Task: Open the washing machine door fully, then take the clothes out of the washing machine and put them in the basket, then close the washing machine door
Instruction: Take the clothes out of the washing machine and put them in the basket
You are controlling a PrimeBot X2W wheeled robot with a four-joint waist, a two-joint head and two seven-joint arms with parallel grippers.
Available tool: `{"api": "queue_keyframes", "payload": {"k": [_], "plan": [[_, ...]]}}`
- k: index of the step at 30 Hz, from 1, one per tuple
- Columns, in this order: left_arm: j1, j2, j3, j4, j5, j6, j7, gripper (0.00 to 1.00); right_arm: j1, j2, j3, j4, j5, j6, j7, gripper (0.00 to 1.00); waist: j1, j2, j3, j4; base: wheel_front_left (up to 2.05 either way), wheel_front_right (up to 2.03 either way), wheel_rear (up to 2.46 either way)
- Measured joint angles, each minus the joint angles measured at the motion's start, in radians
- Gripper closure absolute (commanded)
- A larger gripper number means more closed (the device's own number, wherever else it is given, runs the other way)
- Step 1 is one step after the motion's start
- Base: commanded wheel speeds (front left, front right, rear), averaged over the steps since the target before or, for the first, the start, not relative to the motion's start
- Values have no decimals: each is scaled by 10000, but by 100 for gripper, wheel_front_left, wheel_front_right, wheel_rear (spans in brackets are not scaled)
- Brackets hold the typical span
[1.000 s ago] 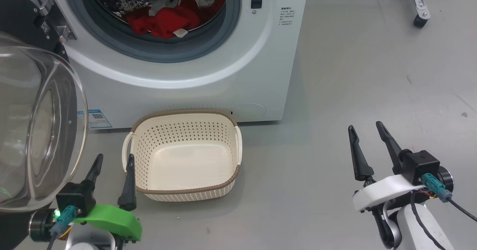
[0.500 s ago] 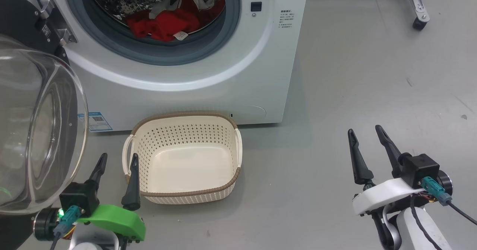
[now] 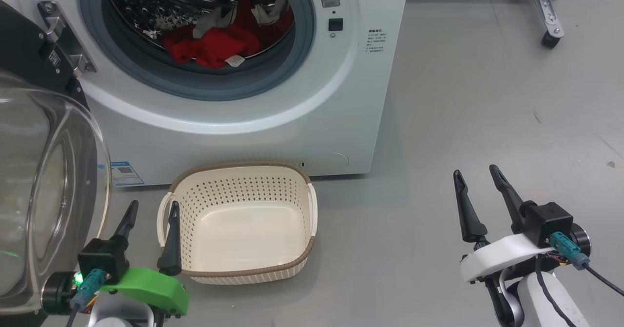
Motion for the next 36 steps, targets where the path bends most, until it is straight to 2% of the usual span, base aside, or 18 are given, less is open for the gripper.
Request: {"api": "queue_keyframes", "payload": {"k": [15, 36], "plan": [[0, -8, 56, 12, 59, 42, 0, 0, -1, 2, 25, 0, 0, -2, 0, 0, 0, 0, 8, -11, 58, -58, 0], [0, -21, 75, 21, 59, 42, 12, 0, -1, 6, 79, 27, 161, -71, 0, 0, 0, 0, 57, 23, 4, -4, 0]]}}
